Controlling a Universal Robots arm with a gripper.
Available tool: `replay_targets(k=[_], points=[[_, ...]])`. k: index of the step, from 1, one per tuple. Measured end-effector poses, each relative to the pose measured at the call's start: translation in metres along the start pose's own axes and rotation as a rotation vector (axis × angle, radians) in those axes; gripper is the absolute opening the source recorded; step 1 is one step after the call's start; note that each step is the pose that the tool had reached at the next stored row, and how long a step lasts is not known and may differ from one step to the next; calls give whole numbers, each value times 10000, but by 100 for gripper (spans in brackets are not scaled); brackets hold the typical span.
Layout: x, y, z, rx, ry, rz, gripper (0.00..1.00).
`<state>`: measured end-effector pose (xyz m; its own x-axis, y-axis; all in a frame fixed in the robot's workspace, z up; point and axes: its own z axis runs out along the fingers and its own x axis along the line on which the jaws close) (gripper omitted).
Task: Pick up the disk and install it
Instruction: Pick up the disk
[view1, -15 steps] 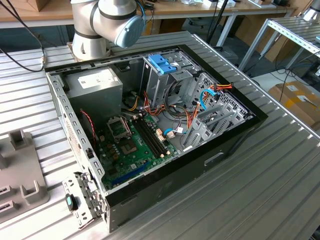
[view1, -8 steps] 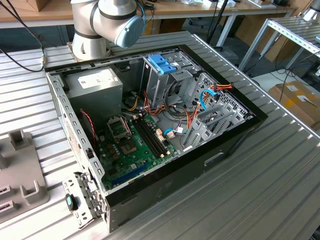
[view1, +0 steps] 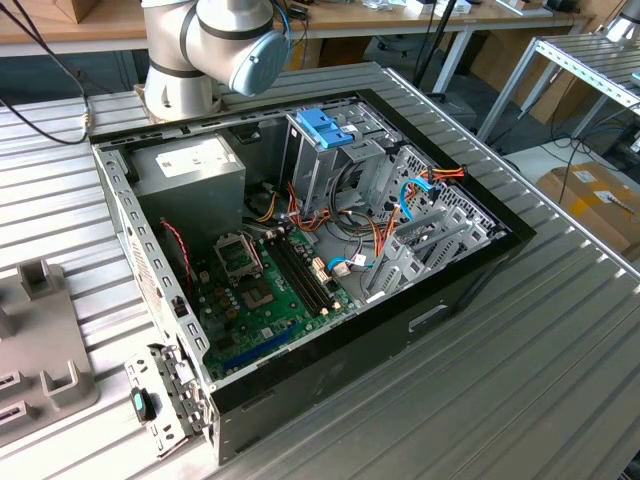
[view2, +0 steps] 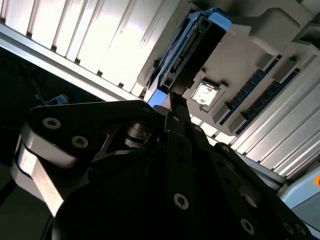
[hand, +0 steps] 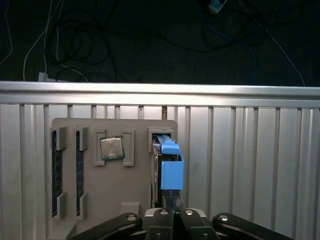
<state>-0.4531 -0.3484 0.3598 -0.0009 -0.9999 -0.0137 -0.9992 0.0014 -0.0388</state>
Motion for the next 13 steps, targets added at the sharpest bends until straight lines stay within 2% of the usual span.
replay_targets(k=[3,8,13], points=[[3,-21,11,1,4,117,11],[9,-117,42,2,9,224,11],[13,-126,73,1,11,267,11]])
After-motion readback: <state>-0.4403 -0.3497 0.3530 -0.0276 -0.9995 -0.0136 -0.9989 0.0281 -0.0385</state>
